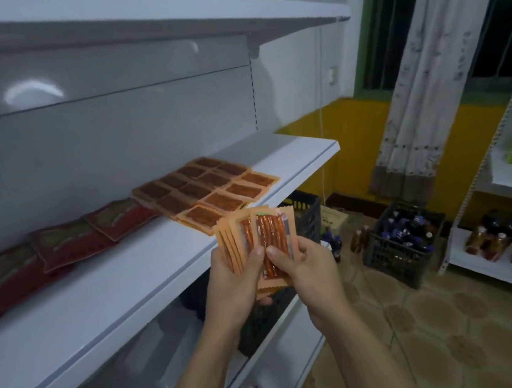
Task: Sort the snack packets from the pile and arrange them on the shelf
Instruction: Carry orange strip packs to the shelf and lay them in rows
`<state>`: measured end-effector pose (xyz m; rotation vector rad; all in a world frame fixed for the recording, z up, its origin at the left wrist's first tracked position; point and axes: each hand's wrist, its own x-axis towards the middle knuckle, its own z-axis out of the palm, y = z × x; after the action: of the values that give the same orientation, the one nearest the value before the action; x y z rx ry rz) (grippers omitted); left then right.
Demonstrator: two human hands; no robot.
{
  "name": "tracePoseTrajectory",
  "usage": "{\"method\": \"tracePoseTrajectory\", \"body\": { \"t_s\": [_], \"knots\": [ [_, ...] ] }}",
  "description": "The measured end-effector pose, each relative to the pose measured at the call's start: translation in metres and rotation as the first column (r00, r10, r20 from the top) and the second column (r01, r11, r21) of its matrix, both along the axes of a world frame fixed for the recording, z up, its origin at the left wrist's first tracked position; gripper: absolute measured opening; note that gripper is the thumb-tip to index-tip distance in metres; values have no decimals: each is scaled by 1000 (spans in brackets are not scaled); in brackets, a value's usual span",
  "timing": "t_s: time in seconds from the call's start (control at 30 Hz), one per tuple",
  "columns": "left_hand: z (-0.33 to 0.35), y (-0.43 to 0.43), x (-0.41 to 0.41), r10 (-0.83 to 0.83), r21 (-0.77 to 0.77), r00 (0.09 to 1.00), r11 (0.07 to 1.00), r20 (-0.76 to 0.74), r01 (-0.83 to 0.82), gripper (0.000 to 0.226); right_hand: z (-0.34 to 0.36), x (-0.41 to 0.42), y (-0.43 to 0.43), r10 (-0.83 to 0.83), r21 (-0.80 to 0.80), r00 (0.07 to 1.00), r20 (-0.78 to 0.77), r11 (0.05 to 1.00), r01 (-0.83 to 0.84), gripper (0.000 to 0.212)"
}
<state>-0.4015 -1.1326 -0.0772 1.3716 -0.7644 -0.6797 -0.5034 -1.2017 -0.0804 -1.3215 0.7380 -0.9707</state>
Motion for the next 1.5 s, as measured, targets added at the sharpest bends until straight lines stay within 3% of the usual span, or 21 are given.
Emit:
{"method": "tracePoseTrajectory", "body": {
  "t_s": [0.1,0.23,0.37,0.63,0.77,0.87,0.97,1.13,1.23,1.3,1.43,1.5],
  "knots": [
    [1,-23,26,0,-22,999,1000,-54,-1,45,9,25,-27,10,-13,997,-77,1000,-11,14],
    [7,-55,60,39,-69,992,996,-119,-48,44,27,56,-68,75,-66,984,-164,994,-87,16],
    [12,-82,90,67,-85,987,993,-146,-80,38,36,80,-104,114,-68,984,-137,990,-124,16],
    [13,-121,125,295,-74,897,939,-329,-336,37,46,105,-198,70,-70,990,-123,994,-79,11],
    [12,-139,131,461,-44,831,866,-312,-498,35,42,115,-249,145,-144,951,-274,971,-190,12],
    [16,-151,126,582,-6,778,800,-238,-600,37,36,126,-277,142,-260,880,-454,923,-283,42],
    [17,-160,123,671,18,723,735,-164,-678,42,36,133,-295,241,-304,820,-519,845,-440,62],
    [18,-169,105,752,18,655,658,-74,-753,43,28,147,-301,444,-255,719,-535,726,-639,30],
    [19,-171,94,776,-1,628,629,-61,-777,40,27,152,-303,494,-231,643,-585,659,-716,23],
    [20,-175,90,779,-2,623,624,-67,-781,36,27,154,-304,459,-252,618,-638,634,-731,22],
    [22,-188,82,753,-19,650,652,-104,-758,34,17,160,-306,231,-366,569,-790,566,-739,25],
    [23,-195,80,744,-17,657,661,-124,-751,37,11,161,-306,145,-441,590,-794,530,-724,29]
  ]
}}
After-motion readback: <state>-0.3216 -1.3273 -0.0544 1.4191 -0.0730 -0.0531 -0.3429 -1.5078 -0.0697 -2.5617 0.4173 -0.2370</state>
